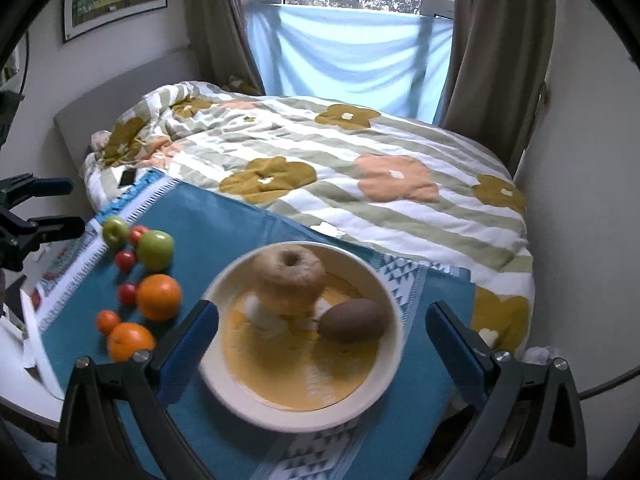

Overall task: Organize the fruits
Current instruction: 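Open both tools to release apple and kiwi in the bowl, withdraw, then reach the left tool to the green apple while the right tool reaches the large orange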

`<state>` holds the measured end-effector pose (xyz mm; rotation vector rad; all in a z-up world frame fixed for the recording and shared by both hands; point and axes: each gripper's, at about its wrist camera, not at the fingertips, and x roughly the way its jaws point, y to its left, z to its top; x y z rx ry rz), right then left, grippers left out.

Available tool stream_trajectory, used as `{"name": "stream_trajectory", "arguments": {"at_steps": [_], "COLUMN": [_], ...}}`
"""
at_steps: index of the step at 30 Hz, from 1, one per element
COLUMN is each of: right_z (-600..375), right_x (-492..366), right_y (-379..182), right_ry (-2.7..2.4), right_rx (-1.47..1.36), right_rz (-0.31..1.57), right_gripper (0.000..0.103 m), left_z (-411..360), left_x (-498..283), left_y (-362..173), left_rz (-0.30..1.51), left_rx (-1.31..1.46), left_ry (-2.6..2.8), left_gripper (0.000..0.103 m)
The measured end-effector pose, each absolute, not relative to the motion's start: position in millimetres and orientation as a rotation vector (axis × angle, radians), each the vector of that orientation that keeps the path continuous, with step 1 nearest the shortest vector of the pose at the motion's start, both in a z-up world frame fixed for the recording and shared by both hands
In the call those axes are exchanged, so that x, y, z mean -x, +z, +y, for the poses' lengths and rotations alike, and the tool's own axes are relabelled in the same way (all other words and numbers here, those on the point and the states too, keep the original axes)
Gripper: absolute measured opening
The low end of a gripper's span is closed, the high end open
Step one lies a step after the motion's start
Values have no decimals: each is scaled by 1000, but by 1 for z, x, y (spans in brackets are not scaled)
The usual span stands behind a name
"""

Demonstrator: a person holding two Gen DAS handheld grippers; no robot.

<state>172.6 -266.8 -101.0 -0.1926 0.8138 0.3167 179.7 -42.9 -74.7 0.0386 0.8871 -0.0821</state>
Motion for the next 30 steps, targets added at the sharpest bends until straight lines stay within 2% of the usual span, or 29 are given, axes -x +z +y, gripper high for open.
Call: {"name": "stream_trajectory", "arguments": {"at_steps": [11, 19, 30], "right_z": [-205, -153, -119], "right_x": [-119, -93, -91], "right_y": [-83, -109, -160], "right_ry": [316, 290, 185], "right_rx": [156, 77, -46], "right_rz": [839, 903, 975], "right_gripper": [103, 103, 103], "left_z": [33, 74, 106], "left_x": [-123, -116, -159], "left_y": [-70, -94, -140], "left_rz": [890, 913, 941], "left_rx": [-18, -27, -69], "left_ry": [-44, -75, -172], "left_gripper": [103, 103, 103]}}
